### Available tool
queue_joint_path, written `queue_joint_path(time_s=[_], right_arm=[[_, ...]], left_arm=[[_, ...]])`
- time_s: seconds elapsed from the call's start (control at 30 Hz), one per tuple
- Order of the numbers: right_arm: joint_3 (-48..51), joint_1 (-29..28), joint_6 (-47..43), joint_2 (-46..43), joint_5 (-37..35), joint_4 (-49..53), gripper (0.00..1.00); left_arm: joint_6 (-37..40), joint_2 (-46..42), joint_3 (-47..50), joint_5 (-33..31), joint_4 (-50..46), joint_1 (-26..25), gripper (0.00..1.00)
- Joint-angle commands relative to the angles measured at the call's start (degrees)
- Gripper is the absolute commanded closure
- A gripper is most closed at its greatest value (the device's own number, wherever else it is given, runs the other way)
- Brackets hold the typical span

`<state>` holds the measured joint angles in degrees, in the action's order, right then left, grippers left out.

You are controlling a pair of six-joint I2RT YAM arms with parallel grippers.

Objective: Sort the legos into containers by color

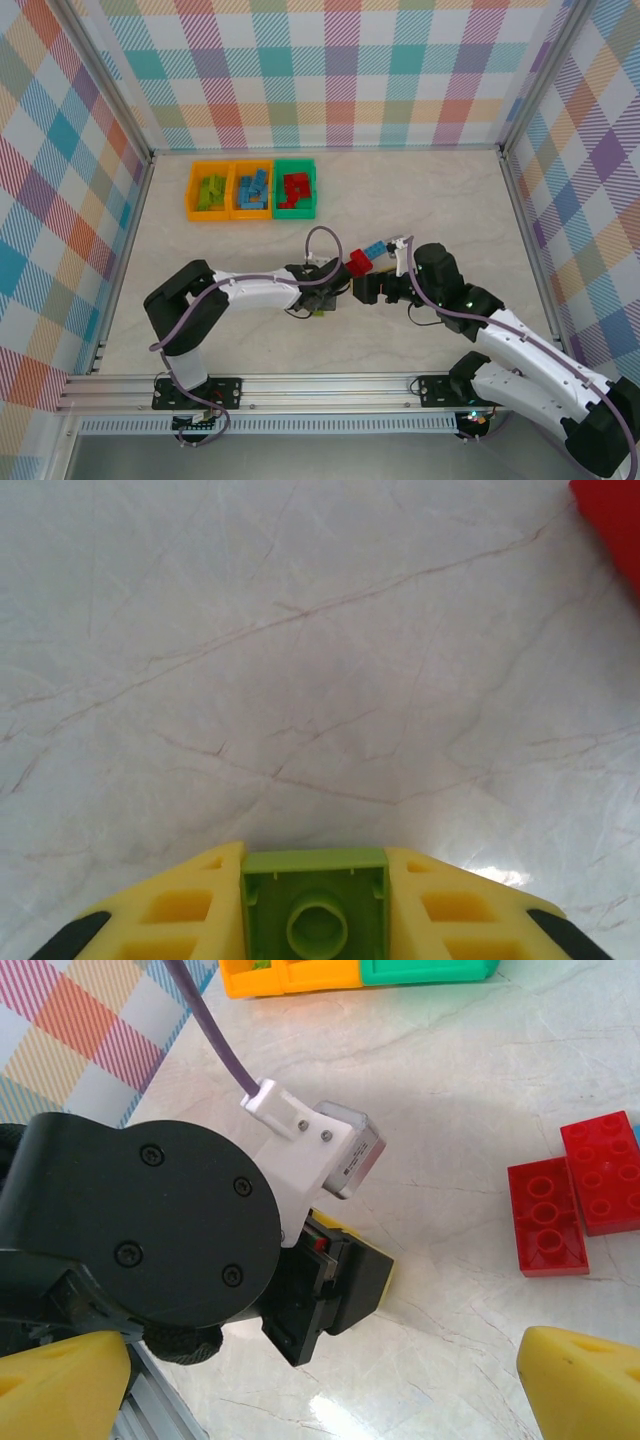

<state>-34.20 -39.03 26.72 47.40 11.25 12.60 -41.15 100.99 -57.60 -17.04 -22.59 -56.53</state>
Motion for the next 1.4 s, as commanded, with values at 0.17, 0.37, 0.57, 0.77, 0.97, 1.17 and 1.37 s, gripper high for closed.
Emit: queue_joint_path(time_s=[0.17,0.37,0.57,0.77,0.97,1.17,1.37], right_arm=[[-0.5,-0.3,-1.4,-3.4,5.3,-0.3,0.00],[0.3,-0.3,-1.1,-4.9,5.3,-3.2,0.00],[0.1,-0.3,-0.4,-4.5,5.5,-4.1,0.00],[-0.4,-0.3,-0.1,-5.5,5.1,-2.9,0.00],[-0.6,-0.3,0.9,-6.8,5.6,-2.1,0.00],[-0.2,-0.3,1.6,-8.1,5.4,-1.7,0.00],[-0.3,-0.3,1.4,-7.3,3.5,-1.5,0.00]], left_arm=[[3.4,-14.0,1.1,0.9,-3.6,8.7,0.76],[8.8,-19.9,-2.2,0.4,-3.6,24.7,0.76],[12.8,-14.6,-10.5,0.2,-1.2,41.3,0.75],[15.0,0.0,-26.3,2.1,-4.5,51.3,0.74],[18.8,16.2,-46.6,0.8,-10.9,55.6,0.69],[21.7,23.2,-56.5,2.4,-14.5,56.6,0.59],[20.3,16.6,-50.7,5.3,-12.1,56.6,0.49]])
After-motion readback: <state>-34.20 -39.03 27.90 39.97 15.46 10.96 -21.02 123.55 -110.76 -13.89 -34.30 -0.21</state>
